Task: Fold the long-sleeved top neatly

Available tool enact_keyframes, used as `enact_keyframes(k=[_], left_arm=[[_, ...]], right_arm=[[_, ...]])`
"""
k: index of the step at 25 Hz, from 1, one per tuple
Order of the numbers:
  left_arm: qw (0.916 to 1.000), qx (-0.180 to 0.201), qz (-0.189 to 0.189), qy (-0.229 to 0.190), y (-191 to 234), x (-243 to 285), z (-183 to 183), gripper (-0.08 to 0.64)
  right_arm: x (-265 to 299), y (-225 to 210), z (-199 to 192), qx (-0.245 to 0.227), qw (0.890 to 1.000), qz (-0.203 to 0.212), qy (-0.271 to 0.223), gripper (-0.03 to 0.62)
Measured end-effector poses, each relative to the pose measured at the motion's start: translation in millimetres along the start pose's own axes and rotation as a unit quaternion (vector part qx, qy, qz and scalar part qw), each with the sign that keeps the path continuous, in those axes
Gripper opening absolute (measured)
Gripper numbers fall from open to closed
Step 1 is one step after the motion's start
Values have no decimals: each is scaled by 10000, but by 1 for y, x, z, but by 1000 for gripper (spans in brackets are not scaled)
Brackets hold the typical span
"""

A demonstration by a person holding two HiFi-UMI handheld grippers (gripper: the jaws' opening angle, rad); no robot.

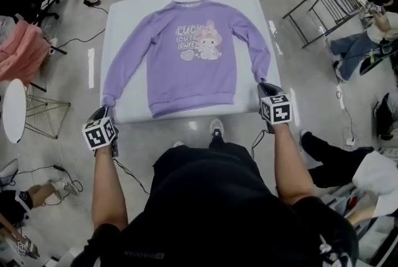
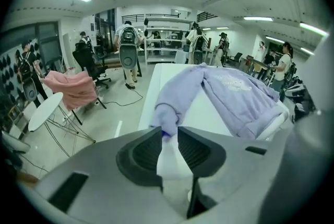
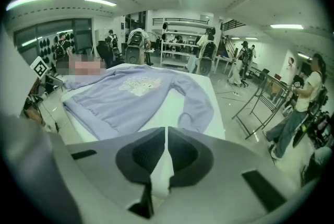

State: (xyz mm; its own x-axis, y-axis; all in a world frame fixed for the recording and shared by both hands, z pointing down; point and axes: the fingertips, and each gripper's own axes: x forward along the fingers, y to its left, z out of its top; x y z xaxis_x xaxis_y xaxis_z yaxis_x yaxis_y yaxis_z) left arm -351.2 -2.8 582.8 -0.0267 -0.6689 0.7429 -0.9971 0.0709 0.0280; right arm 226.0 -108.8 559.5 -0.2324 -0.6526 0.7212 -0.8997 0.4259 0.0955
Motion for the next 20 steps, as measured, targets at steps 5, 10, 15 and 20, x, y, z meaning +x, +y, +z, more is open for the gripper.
enact_keyframes(k=[5,10,15,20], left_arm=[[9985,-2,-459,-296,-50,-5,25,8],[9956,185,-855,-333,-114,10,51,8],[9915,637,-1112,-246,-164,20,61,8],[9903,781,-1150,-84,-185,33,56,8]], right_arm=[[3,-60,-9,420,9980,-477,9,21],[33,-58,-25,-575,9967,-308,474,95],[43,-71,-29,-1149,9905,-588,471,14],[18,-130,-57,-1241,9823,-1279,578,12]])
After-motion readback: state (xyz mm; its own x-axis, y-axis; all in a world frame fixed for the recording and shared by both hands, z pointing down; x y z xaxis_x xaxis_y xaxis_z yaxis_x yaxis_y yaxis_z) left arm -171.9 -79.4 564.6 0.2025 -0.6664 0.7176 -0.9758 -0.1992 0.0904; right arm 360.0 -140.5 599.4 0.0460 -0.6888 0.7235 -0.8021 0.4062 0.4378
